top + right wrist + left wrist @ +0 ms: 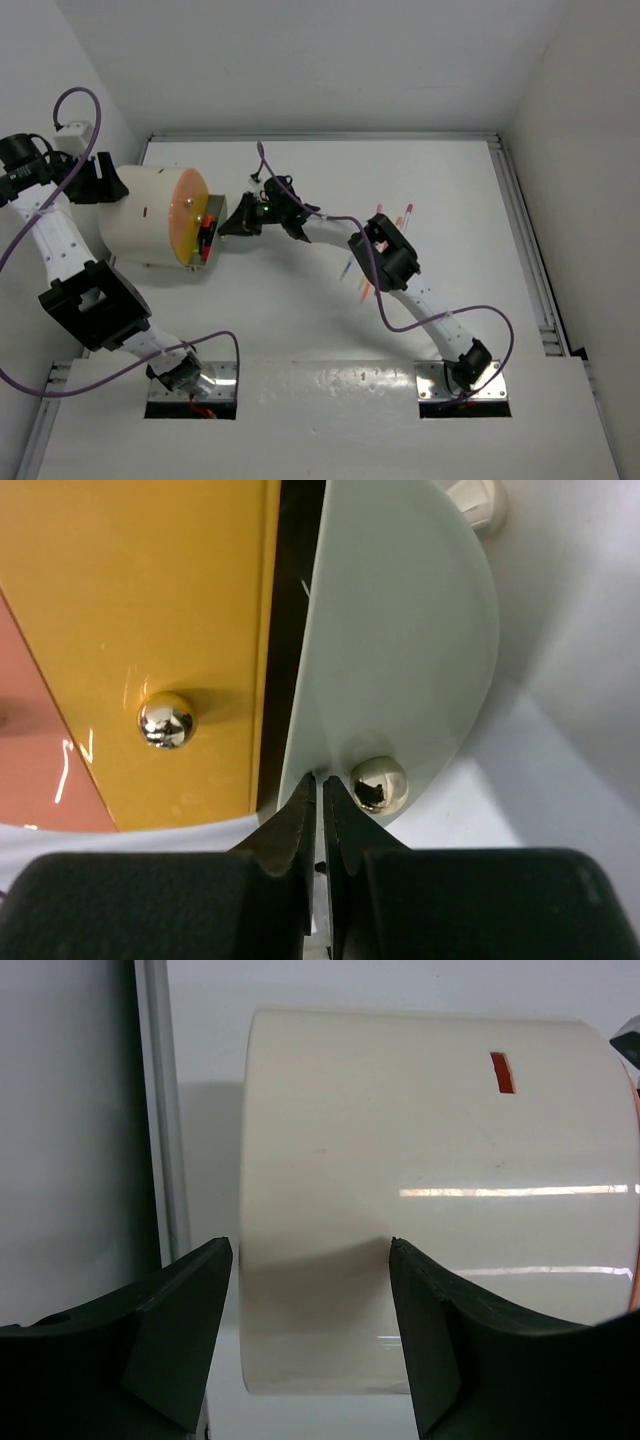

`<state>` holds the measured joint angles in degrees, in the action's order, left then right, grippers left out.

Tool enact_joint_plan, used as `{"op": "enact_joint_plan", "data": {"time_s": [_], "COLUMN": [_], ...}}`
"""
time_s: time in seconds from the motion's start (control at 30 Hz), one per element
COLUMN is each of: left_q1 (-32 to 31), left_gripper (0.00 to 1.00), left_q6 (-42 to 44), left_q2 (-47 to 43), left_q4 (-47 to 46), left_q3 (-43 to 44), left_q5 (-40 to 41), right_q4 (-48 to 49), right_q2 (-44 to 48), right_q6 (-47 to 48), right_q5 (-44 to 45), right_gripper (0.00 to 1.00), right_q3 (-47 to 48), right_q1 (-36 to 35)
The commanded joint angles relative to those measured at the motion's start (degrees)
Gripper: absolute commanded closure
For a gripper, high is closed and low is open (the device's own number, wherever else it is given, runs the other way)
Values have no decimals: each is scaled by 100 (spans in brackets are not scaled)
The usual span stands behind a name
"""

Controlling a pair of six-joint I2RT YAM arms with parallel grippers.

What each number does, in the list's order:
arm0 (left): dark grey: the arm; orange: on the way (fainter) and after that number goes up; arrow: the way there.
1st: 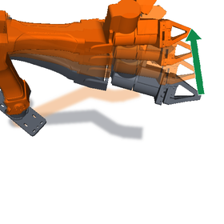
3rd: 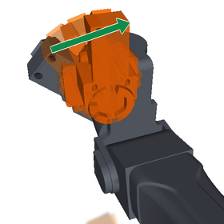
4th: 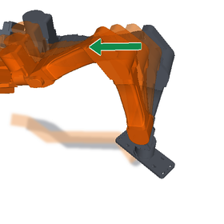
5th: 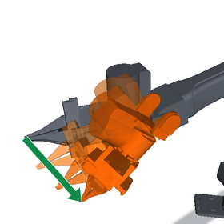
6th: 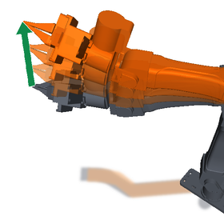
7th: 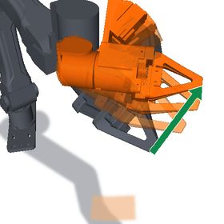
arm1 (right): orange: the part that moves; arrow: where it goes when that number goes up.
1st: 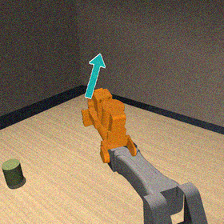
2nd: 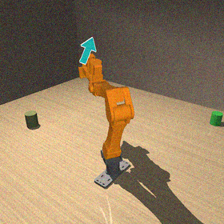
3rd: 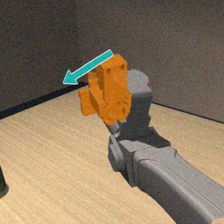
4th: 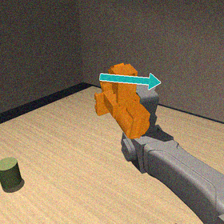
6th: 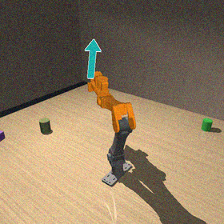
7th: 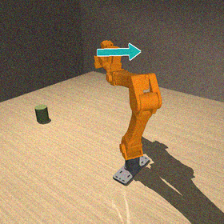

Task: Sort the stationery into containers
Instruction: Close the drawer in the storage box.

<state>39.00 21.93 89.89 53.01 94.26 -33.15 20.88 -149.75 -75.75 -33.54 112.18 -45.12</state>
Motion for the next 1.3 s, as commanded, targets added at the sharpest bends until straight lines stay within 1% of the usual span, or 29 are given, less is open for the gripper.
{"op": "enact_joint_plan", "data": {"time_s": [0.0, 0.53, 0.8, 1.27], "left_q1": [11, -7, 11, 11], "left_gripper": [30, 31, 31, 32], "left_q6": [399, 645, 725, 865], "left_q2": [231, 249, 310, 266], "left_q4": [561, 623, 702, 789], "left_q3": [-268, -558, -487, -514], "left_q5": [335, 265, 300, 282], "right_q4": [355, 715, 803, 1269], "right_q2": [-124, -669, -915, -1030], "right_q6": [-116, -257, -204, 16], "right_q5": [313, 682, 972, 1051], "right_gripper": [95, 94, 86, 78], "right_q3": [374, 981, 1288, 1447], "right_q1": [-198, -286, -357, -550]}}
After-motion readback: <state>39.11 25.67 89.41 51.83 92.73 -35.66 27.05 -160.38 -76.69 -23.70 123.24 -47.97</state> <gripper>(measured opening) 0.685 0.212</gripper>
